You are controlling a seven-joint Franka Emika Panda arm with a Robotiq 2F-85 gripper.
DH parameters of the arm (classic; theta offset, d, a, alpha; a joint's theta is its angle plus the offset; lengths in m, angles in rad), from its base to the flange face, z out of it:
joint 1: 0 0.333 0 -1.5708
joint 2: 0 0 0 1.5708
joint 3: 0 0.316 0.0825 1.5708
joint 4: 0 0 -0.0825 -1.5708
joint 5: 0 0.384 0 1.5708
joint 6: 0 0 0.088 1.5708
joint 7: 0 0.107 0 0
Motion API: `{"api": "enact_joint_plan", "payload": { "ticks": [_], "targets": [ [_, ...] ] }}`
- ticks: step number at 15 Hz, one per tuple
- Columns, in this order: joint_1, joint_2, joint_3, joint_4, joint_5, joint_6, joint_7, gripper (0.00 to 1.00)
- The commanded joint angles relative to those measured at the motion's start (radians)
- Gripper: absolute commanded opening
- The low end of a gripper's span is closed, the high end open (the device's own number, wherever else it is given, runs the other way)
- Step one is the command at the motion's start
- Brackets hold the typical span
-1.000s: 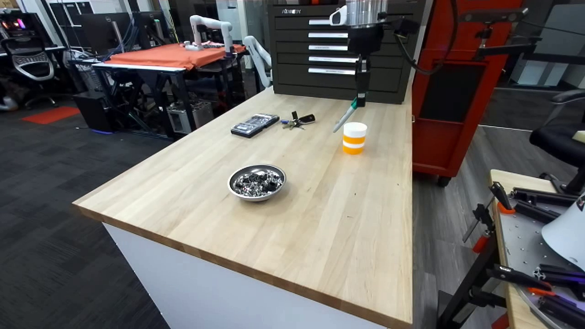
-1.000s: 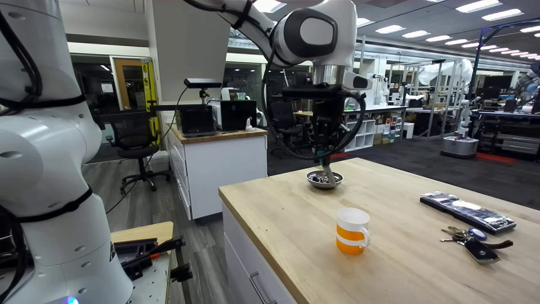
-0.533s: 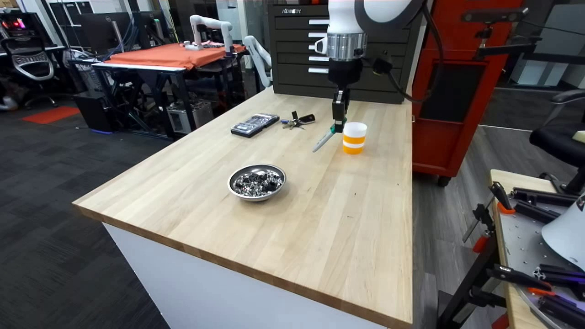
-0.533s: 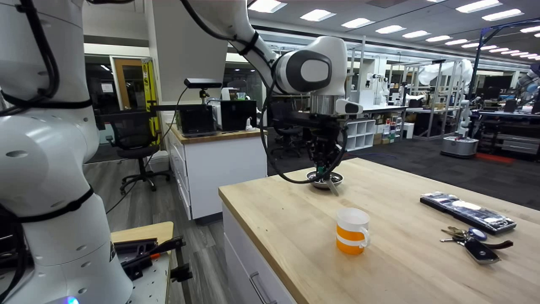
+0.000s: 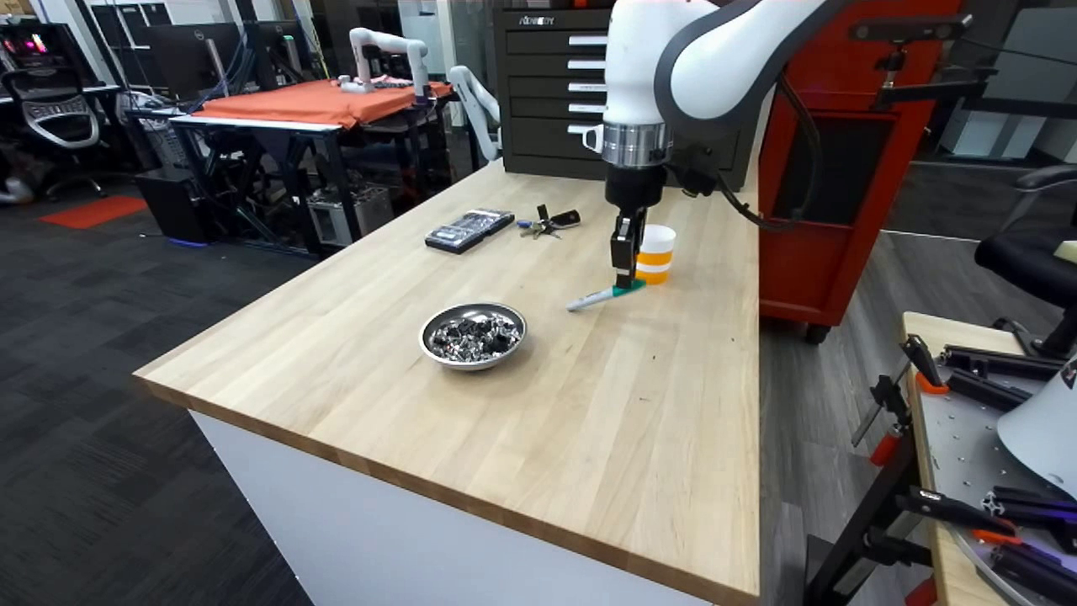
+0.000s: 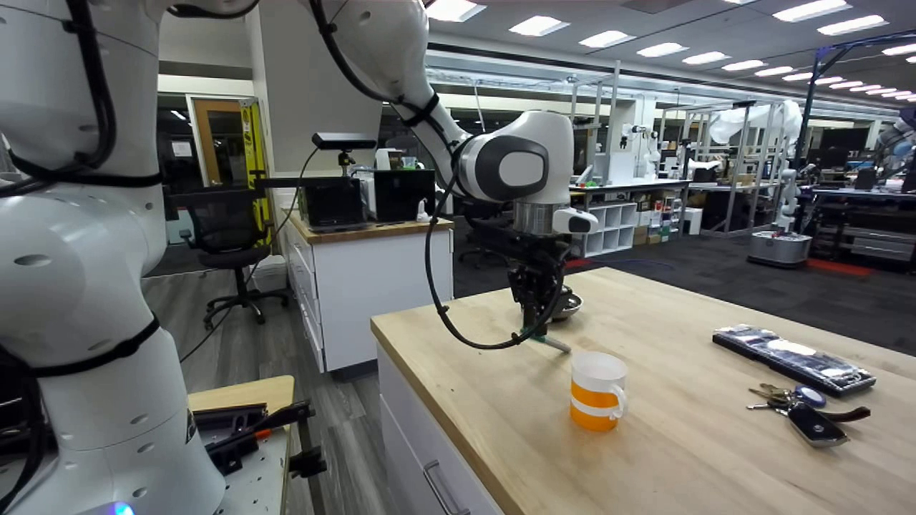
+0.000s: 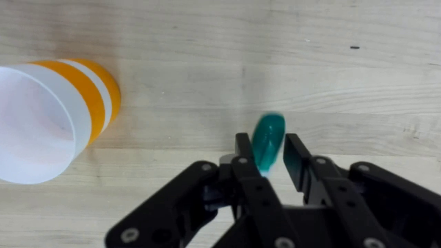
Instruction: Pick up the pen from the cup and put it on the table.
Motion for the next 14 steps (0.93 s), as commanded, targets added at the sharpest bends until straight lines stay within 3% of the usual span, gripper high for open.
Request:
{"api": "enact_joint_plan", "payload": {
  "ticks": [1, 7, 9, 10, 14],
  "targets": [
    [0.012, -0.048, -0.004, -0.067, -0.03, 0.032, 0.05, 0.63],
    [0.011, -0.096, -0.008, -0.1, -0.051, 0.02, 0.084, 0.99],
    [0.013, -0.113, -0.011, -0.106, -0.066, 0.007, 0.102, 1.0],
    [0.003, -0.056, -0.002, -0.056, -0.035, 0.001, 0.05, 0.96],
    [0.004, -0.073, -0.003, -0.068, -0.045, 0.001, 0.067, 1.0]
  ]
}}
